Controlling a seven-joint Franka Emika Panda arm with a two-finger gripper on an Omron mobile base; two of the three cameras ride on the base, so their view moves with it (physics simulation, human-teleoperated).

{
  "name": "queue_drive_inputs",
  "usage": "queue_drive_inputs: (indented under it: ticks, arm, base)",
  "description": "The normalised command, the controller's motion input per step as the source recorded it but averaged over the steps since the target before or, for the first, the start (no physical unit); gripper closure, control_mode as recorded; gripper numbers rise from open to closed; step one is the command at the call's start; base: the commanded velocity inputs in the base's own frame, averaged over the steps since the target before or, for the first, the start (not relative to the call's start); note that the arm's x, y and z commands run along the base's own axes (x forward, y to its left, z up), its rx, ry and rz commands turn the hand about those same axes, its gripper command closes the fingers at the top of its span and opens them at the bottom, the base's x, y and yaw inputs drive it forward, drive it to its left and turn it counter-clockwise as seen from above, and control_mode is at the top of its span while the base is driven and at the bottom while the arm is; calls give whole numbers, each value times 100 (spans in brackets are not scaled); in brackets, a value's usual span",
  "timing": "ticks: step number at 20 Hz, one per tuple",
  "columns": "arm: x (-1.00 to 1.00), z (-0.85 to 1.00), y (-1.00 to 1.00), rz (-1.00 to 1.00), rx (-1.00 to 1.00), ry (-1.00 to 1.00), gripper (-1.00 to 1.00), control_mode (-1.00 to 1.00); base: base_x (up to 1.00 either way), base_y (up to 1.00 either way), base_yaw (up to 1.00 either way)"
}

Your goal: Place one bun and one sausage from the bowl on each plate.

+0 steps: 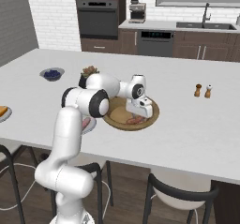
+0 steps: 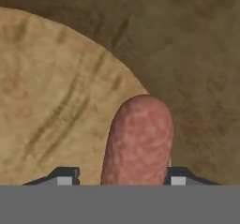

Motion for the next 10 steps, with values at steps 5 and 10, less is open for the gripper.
queue_drive_inputs:
  ticks: [5,10]
  arm:
    - [0,0,0,0,0,0,100,-100]
    - [-13,31,0,0,0,-4,100,-100]
  base:
    - [0,0,0]
    - [0,0,0]
